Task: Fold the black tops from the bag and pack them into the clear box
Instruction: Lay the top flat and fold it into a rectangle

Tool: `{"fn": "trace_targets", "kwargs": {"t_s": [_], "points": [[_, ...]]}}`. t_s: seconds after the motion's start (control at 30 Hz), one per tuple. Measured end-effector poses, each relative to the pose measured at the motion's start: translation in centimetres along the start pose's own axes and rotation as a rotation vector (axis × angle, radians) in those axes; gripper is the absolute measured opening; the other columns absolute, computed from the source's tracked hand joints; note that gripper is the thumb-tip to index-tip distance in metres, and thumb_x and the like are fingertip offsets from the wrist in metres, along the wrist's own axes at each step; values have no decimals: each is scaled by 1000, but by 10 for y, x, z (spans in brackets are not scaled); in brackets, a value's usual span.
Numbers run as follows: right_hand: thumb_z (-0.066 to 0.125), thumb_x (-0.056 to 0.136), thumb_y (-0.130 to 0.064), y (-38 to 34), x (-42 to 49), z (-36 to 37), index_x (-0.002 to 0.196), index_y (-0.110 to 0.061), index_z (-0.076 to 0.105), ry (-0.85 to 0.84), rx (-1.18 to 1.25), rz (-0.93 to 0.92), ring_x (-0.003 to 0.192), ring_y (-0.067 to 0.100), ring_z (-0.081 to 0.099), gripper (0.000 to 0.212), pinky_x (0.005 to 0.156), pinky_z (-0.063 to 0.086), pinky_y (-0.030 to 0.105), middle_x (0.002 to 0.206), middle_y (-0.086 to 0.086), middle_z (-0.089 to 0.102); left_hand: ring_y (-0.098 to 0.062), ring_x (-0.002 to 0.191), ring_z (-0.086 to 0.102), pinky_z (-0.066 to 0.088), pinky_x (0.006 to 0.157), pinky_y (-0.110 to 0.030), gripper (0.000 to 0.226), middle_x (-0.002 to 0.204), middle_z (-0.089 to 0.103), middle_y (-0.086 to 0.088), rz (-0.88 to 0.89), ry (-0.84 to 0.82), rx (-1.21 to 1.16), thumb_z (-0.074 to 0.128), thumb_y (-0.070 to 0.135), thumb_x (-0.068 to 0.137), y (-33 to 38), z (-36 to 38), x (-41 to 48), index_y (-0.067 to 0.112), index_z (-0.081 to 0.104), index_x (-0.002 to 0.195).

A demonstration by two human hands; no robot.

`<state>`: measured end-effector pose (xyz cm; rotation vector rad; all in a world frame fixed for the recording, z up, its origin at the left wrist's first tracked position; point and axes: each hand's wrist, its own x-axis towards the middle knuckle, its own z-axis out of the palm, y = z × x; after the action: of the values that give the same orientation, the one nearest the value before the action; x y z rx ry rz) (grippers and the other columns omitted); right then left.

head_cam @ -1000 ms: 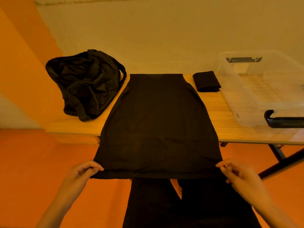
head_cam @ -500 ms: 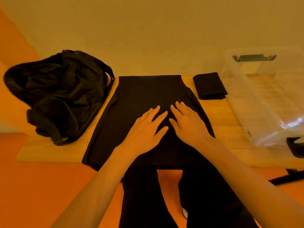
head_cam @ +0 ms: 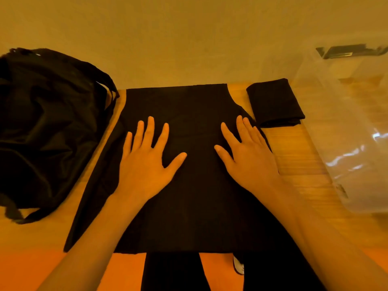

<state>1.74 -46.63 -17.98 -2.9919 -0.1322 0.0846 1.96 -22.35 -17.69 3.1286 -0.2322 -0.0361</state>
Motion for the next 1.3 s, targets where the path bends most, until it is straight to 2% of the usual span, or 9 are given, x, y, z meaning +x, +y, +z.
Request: {"fn": "trace_targets", "kwargs": {"t_s": [0.17, 0.37, 0.5, 0.6, 0.77, 0.83, 0.9, 1.0, 1.3], "points": [[15, 104, -48, -1, 0, 1, 160, -30, 14, 13, -29, -171, 155, 24, 2, 59, 123, 1, 39, 168, 9, 10, -24, 156, -11, 1, 127, -45, 94, 170, -10, -5, -105, -35, -17, -4, 85, 82, -40, 3, -6, 35, -4, 161], [13, 101, -58, 5, -2, -1, 159, -37, 4, -8, -53, -110, 155, 20, -4, 63, 121, -3, 36, 169, 6, 2, -17, 156, -10, 7, 126, -42, 91, 171, -9, -3, -215, -54, -99, 8, 80, 86, -71, -3, -15, 32, 2, 163], [11, 98, -59, 3, -4, -1, 158, -36, 4, -16, -70, -99, 155, 21, -2, 64, 124, 3, 39, 169, 6, 4, -26, 157, 0, 10, 127, -44, 85, 170, 5, -12, -34, 134, -26, 13, 73, 97, -63, -5, -25, 18, 19, 162], [8, 97, -59, 2, -3, -1, 158, -36, 3, -32, -91, -86, 155, 22, -2, 65, 123, 3, 39, 168, 7, 4, -25, 157, -5, 3, 128, -42, 82, 170, 2, -10, 104, 113, -1, 10, 72, 98, -50, -2, -31, 21, 15, 163], [16, 100, -49, -28, -10, -17, 155, -33, -4, -49, -171, -148, 155, 26, -2, 60, 126, 4, 44, 168, 10, 3, -23, 155, -16, -2, 128, -42, 81, 170, -12, -6, 76, -31, -32, 7, 76, 94, -51, 4, -27, 33, -4, 162], [16, 100, -53, -60, -16, -19, 156, -35, -8, -44, -132, -254, 154, 23, -8, 64, 124, 0, 42, 167, 7, -5, -22, 155, -16, -2, 128, -42, 80, 170, -12, -6, 93, -24, -35, 11, 77, 95, -51, 4, -27, 35, -4, 162], [2, 98, -64, -85, -16, -9, 155, -37, -14, -71, -131, -313, 153, 23, -14, 66, 124, -5, 43, 166, 5, -13, -21, 155, -17, -2, 128, -41, 79, 170, -13, -5, 99, -29, -58, 14, 76, 95, -53, 2, -26, 36, -2, 162], [-13, 87, -72, -93, -16, 8, 154, -40, -19, -97, -146, -269, 153, 23, -18, 75, 124, -6, 46, 167, 5, -17, -19, 155, -18, -4, 127, -38, 79, 169, -16, -5, 27, -76, -79, 12, 75, 95, -69, -2, -15, 35, -3, 162], [-9, 93, -74, -85, -26, 10, 157, -42, -8, -89, -165, -257, 155, 22, -8, 72, 126, 6, 48, 168, 4, -6, -19, 156, -15, -2, 127, -37, 79, 170, -11, -7, 2, -32, -155, 16, 72, 96, -91, 1, 4, 32, 5, 163]]}}
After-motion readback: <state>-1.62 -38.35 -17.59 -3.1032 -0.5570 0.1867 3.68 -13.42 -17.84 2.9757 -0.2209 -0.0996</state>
